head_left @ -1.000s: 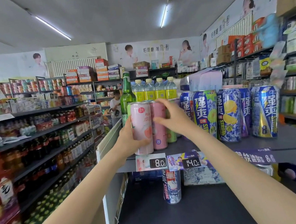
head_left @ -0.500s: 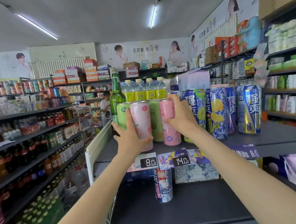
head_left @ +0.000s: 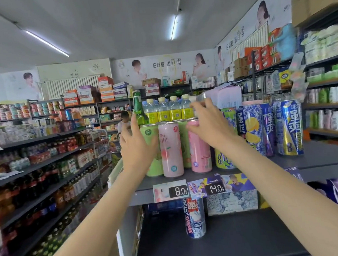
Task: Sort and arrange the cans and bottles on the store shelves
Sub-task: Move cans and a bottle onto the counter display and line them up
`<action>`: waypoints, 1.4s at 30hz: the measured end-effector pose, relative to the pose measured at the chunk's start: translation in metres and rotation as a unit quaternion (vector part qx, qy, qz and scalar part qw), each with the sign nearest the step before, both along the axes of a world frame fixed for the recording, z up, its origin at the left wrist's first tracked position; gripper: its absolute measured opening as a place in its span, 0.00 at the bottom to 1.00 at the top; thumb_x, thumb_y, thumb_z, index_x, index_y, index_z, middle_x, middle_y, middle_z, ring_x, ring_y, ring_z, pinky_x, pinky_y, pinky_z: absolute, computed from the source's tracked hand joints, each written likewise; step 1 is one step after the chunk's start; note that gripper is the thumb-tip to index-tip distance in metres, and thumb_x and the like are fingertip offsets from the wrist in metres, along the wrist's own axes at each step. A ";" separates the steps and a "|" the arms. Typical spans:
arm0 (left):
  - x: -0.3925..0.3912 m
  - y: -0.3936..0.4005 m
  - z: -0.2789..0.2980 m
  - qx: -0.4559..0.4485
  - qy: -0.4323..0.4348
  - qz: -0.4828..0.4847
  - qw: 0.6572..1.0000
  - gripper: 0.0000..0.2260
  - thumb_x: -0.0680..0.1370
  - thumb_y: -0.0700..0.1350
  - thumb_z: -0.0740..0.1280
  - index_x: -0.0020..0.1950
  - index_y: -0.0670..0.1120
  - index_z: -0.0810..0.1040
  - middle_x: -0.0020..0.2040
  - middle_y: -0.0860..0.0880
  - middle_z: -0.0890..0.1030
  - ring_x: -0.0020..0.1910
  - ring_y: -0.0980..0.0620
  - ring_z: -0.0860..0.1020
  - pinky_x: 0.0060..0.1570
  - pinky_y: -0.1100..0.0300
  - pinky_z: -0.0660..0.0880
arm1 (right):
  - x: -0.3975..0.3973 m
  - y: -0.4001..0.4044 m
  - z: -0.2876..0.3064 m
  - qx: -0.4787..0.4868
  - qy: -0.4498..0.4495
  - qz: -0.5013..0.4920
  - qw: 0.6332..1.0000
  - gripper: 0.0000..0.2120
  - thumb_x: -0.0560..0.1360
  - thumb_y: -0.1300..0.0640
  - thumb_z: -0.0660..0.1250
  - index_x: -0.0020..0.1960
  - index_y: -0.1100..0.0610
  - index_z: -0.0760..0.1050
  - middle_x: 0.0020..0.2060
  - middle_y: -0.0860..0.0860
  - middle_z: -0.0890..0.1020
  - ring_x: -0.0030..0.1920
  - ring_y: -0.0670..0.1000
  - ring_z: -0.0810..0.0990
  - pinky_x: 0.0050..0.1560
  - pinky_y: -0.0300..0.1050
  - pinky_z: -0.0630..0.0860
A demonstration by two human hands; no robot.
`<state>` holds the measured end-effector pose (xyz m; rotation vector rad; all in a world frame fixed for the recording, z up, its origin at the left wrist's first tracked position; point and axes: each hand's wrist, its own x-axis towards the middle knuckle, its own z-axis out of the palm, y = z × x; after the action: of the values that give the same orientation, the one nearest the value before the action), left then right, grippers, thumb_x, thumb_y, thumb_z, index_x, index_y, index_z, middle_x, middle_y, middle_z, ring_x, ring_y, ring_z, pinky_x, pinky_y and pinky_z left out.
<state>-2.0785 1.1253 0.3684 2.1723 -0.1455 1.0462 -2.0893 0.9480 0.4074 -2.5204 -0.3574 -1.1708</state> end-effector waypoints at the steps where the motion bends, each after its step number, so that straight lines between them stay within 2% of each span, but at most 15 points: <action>1: 0.004 0.007 0.010 -0.013 0.004 -0.007 1.000 0.36 0.76 0.51 0.65 0.76 0.50 0.47 0.75 0.39 0.53 0.72 0.37 0.57 0.69 0.43 0.59 | 0.004 0.004 0.006 0.005 0.014 0.026 1.000 0.27 0.74 0.53 0.68 0.70 0.56 0.63 0.64 0.56 0.66 0.62 0.56 0.70 0.56 0.48 0.71; 4: 0.018 0.023 0.040 -0.041 0.018 -0.034 0.998 0.36 0.76 0.48 0.66 0.77 0.49 0.47 0.74 0.40 0.58 0.69 0.41 0.64 0.65 0.50 0.63 | 0.024 0.014 0.031 0.012 0.059 0.100 0.993 0.29 0.73 0.53 0.70 0.70 0.55 0.63 0.65 0.55 0.67 0.64 0.55 0.69 0.61 0.48 0.68; 8: 0.051 0.033 0.074 -0.032 0.054 -0.031 0.998 0.37 0.76 0.48 0.67 0.76 0.50 0.46 0.72 0.38 0.62 0.58 0.41 0.73 0.50 0.56 0.68 | 0.058 0.024 0.069 -0.031 0.142 0.156 0.977 0.31 0.72 0.54 0.71 0.71 0.55 0.61 0.64 0.57 0.70 0.62 0.55 0.70 0.56 0.45 0.68; 9: 0.063 0.033 0.080 -0.028 0.066 -0.029 0.997 0.37 0.76 0.48 0.67 0.76 0.50 0.46 0.72 0.38 0.62 0.56 0.42 0.73 0.50 0.56 0.68 | 0.066 0.026 0.077 -0.048 0.167 0.154 0.973 0.33 0.72 0.54 0.71 0.72 0.55 0.60 0.63 0.57 0.70 0.60 0.55 0.72 0.54 0.44 0.69; 11: 0.088 0.032 0.088 -0.018 0.101 -0.026 0.994 0.38 0.75 0.48 0.68 0.76 0.51 0.45 0.73 0.38 0.59 0.60 0.42 0.72 0.57 0.52 0.69 | 0.083 0.031 0.090 -0.088 0.226 0.135 0.961 0.34 0.73 0.54 0.71 0.73 0.57 0.58 0.57 0.55 0.71 0.48 0.51 0.76 0.44 0.41 0.71; 12: 0.100 0.031 0.090 -0.013 0.117 -0.028 0.993 0.39 0.75 0.49 0.69 0.76 0.51 0.45 0.74 0.38 0.59 0.64 0.40 0.70 0.62 0.50 0.68 | 0.090 0.034 0.095 -0.114 0.247 0.116 0.955 0.34 0.73 0.54 0.71 0.73 0.58 0.58 0.57 0.55 0.71 0.47 0.52 0.76 0.43 0.41 0.72; 14: 0.121 0.030 0.091 -0.008 0.126 -0.043 0.991 0.41 0.74 0.48 0.70 0.76 0.50 0.44 0.74 0.39 0.60 0.67 0.39 0.67 0.64 0.50 0.66 | 0.107 0.041 0.097 -0.162 0.254 0.078 0.950 0.33 0.73 0.53 0.71 0.72 0.60 0.60 0.65 0.57 0.71 0.57 0.56 0.75 0.52 0.47 0.75; 16: 0.139 0.030 0.092 -0.014 0.131 -0.048 0.990 0.42 0.74 0.45 0.70 0.76 0.49 0.44 0.74 0.40 0.61 0.68 0.40 0.66 0.64 0.51 0.65 | 0.122 0.042 0.093 -0.179 0.241 0.059 0.952 0.33 0.72 0.52 0.72 0.71 0.61 0.62 0.67 0.58 0.71 0.61 0.58 0.74 0.60 0.51 0.74; 18: 0.152 0.035 0.090 -0.043 0.150 -0.053 0.986 0.44 0.73 0.43 0.72 0.76 0.49 0.42 0.74 0.39 0.61 0.68 0.39 0.66 0.66 0.49 0.64 | 0.130 0.040 0.086 -0.171 0.256 0.062 0.949 0.33 0.72 0.53 0.71 0.71 0.62 0.62 0.67 0.59 0.70 0.60 0.58 0.74 0.60 0.54 0.74; 21: 0.166 0.038 0.083 -0.069 0.184 -0.072 0.978 0.47 0.70 0.41 0.73 0.76 0.50 0.43 0.70 0.39 0.67 0.65 0.40 0.70 0.67 0.46 0.65 | 0.137 0.033 0.079 -0.163 0.263 0.077 0.948 0.32 0.73 0.53 0.70 0.71 0.63 0.62 0.66 0.60 0.70 0.61 0.59 0.74 0.60 0.54 0.74; 25: 0.174 0.032 0.078 -0.048 0.200 -0.040 0.978 0.42 0.67 0.39 0.76 0.74 0.43 0.54 0.64 0.43 0.71 0.63 0.43 0.70 0.64 0.51 0.66 | 0.145 0.029 0.077 -0.149 0.248 0.093 0.953 0.29 0.73 0.51 0.70 0.68 0.63 0.66 0.65 0.59 0.73 0.61 0.59 0.75 0.60 0.52 0.74; 30: 0.172 0.031 0.078 -0.062 0.171 0.002 0.983 0.43 0.66 0.42 0.77 0.74 0.44 0.56 0.70 0.40 0.67 0.66 0.41 0.68 0.65 0.49 0.65 | 0.145 0.027 0.075 -0.140 0.241 0.117 0.953 0.26 0.73 0.53 0.70 0.66 0.65 0.68 0.63 0.59 0.74 0.51 0.55 0.74 0.55 0.49 0.73; 34: 0.158 0.031 0.093 -0.095 0.100 0.037 0.990 0.43 0.67 0.41 0.77 0.74 0.46 0.55 0.71 0.41 0.66 0.67 0.38 0.67 0.61 0.45 0.68 | 0.144 0.023 0.073 -0.102 0.241 0.148 0.954 0.31 0.72 0.51 0.71 0.69 0.63 0.65 0.64 0.58 0.73 0.60 0.56 0.75 0.58 0.48 0.73; 37: 0.138 0.028 0.120 -0.097 0.040 0.030 0.994 0.40 0.67 0.41 0.76 0.72 0.47 0.58 0.66 0.40 0.71 0.63 0.38 0.71 0.59 0.42 0.70 | 0.139 0.021 0.075 -0.043 0.234 0.183 0.954 0.31 0.72 0.50 0.71 0.69 0.62 0.65 0.64 0.58 0.73 0.57 0.55 0.74 0.56 0.47 0.72; 42: 0.090 0.008 0.164 -0.064 -0.045 0.019 0.997 0.36 0.68 0.41 0.75 0.71 0.47 0.60 0.62 0.42 0.75 0.60 0.41 0.74 0.58 0.43 0.72 | 0.121 0.025 0.086 0.055 0.166 0.242 0.954 0.30 0.71 0.51 0.73 0.67 0.60 0.66 0.64 0.55 0.73 0.62 0.55 0.72 0.57 0.47 0.70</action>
<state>-1.9889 1.1336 0.5319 2.0209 -0.0751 1.1438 -1.9682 0.9732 0.4934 -2.2870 -0.7420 -0.5540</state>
